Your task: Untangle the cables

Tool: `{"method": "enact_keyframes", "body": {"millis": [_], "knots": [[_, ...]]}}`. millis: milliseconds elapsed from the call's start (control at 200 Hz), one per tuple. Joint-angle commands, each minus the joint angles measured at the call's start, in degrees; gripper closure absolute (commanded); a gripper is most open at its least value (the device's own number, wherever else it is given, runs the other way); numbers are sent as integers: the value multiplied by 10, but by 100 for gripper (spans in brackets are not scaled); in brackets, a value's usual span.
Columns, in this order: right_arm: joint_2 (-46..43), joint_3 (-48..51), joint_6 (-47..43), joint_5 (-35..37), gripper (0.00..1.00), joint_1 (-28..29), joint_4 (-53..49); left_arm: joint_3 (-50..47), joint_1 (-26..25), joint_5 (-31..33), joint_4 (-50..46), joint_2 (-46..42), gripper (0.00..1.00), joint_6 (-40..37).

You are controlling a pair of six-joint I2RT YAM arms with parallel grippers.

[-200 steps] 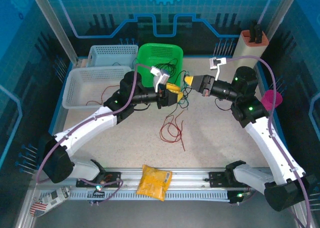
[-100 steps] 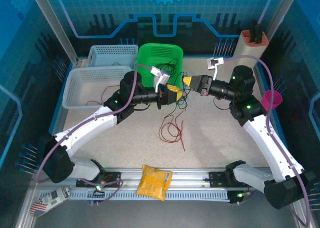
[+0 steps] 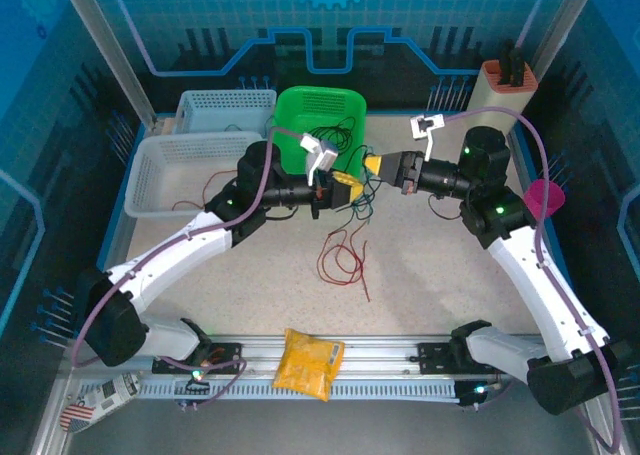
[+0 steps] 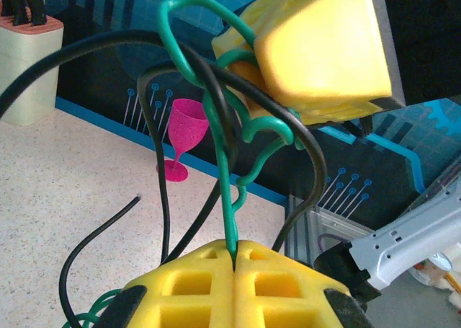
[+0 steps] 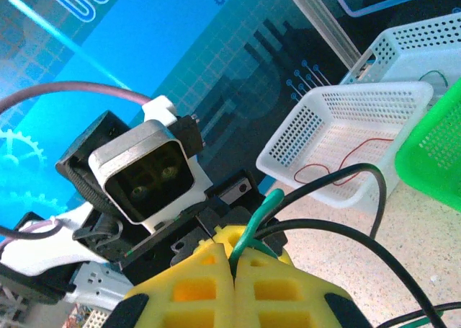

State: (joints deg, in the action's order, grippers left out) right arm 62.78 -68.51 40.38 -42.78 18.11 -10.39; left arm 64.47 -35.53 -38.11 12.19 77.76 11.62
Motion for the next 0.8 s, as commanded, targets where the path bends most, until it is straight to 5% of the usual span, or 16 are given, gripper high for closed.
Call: {"method": "enact_keyframes", "body": {"millis": [0, 365, 790], "knots": [[11, -32, -83, -44, 100, 6, -83, 15, 18, -51, 3, -29, 100, -17], [41, -101, -230, -80, 100, -9, -249, 42, 47, -159, -64, -18, 100, -44], [64, -153, -323, -107, 100, -4, -358, 72, 48, -209, -91, 14, 100, -61]]}}
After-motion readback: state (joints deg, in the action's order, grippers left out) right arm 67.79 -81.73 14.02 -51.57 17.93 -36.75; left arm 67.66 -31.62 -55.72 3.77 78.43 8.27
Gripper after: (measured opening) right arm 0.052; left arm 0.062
